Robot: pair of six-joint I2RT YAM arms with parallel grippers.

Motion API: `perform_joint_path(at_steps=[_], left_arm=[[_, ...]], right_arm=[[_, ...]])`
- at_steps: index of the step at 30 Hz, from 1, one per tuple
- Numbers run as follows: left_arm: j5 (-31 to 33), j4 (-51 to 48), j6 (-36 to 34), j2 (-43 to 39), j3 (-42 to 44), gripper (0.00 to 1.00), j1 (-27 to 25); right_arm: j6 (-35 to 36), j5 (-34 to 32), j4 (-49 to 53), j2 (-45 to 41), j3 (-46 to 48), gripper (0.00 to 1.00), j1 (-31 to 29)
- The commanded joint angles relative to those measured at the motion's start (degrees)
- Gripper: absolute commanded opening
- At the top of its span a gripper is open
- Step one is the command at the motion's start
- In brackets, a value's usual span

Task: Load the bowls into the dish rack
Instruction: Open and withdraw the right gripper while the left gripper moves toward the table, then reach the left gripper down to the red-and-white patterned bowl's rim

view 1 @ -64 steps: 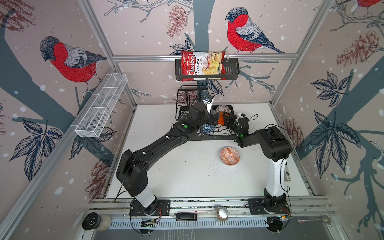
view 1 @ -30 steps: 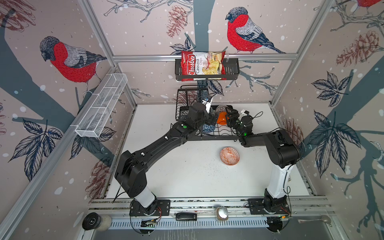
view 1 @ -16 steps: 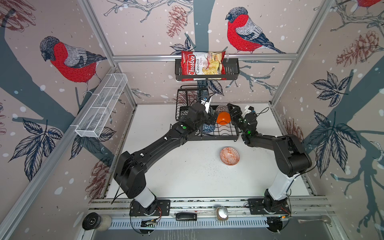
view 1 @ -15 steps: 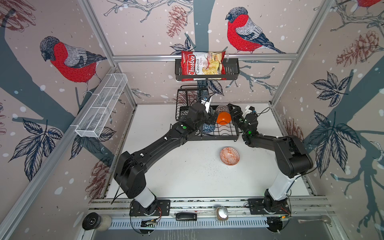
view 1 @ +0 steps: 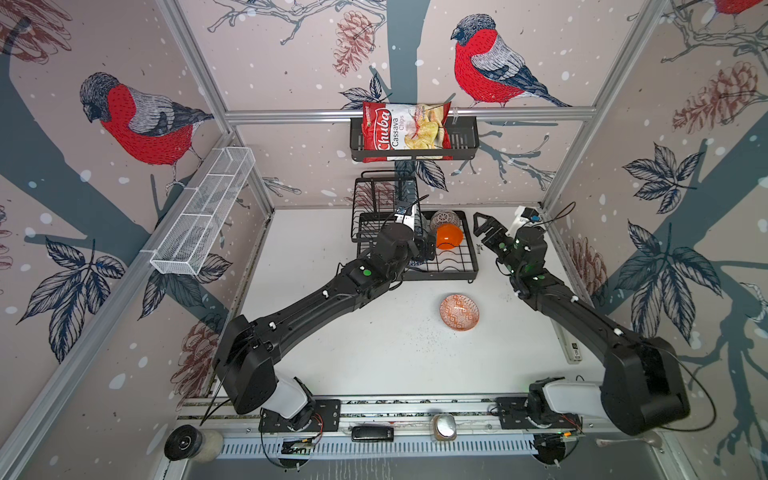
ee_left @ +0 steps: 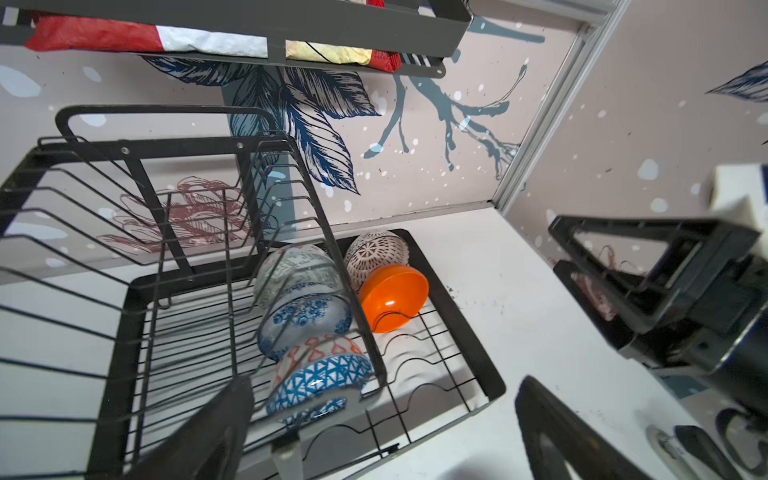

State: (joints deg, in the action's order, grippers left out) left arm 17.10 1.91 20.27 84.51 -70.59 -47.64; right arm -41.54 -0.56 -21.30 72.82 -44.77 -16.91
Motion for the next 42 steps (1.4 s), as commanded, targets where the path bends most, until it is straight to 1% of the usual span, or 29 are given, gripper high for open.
perform_joint_path(at_steps=[1,5,9,14,18,21,26,28,32,35,40,42], left_arm=[[-0.2,-5.25,6.77,-1.5,2.73,0.98,-2.32],[4.95,-6.77,8.22,-4.85,5.68,0.98,-6.47],[6.35,-5.94,11.55,-8.13,10.33,0.98,-8.87],[4.31,-2.83,17.87,-9.11,17.29,0.98,-11.54],[3.84,-0.51,21.41,-7.61,19.94,0.98,-14.83],[1.7,0.49,23.6,-5.64,20.76,0.98,-15.83],[-1.01,-1.78,26.11,-0.61,18.04,0.98,-15.82],[-3.44,-1.07,26.24,0.99,17.44,0.98,-15.82],[-5.23,0.61,28.28,4.81,16.68,0.98,-15.89],[-6.88,0.8,28.26,7.8,15.12,0.98,-15.84],[-7.08,-1.41,27.87,12.35,11.47,0.97,-15.89],[-7.13,-1.85,27.12,14.3,10.13,0.95,-15.79]], right_arm=[[3.69,-1.96,7.95,-4.22,3.55,1.0,0.64],[2.98,-1.2,10.45,-9.23,8.1,1.0,0.83],[3.04,-0.77,13.27,-13.78,10.75,1.0,0.87],[3.17,-1.19,16.95,-18.82,12.55,1.0,0.87],[3.48,-1.59,19.1,-21.19,13.96,1.0,0.83],[3.71,-2.12,20.63,-22.25,14.88,1.0,0.87],[3.83,-3.09,21.53,-24.92,16.67,1.0,0.85],[3.88,-3.67,22.21,-25.9,17.15,1.0,0.85],[3.66,-5.16,22.29,-27.97,18.86,1.0,0.91],[3.55,-5.95,21.72,-29.68,20.18,1.0,0.96],[3.78,-6.39,21.65,-31.1,21.04,1.0,1.06],[4.01,-6.34,21.74,-31.13,21.2,1.0,1.14]])
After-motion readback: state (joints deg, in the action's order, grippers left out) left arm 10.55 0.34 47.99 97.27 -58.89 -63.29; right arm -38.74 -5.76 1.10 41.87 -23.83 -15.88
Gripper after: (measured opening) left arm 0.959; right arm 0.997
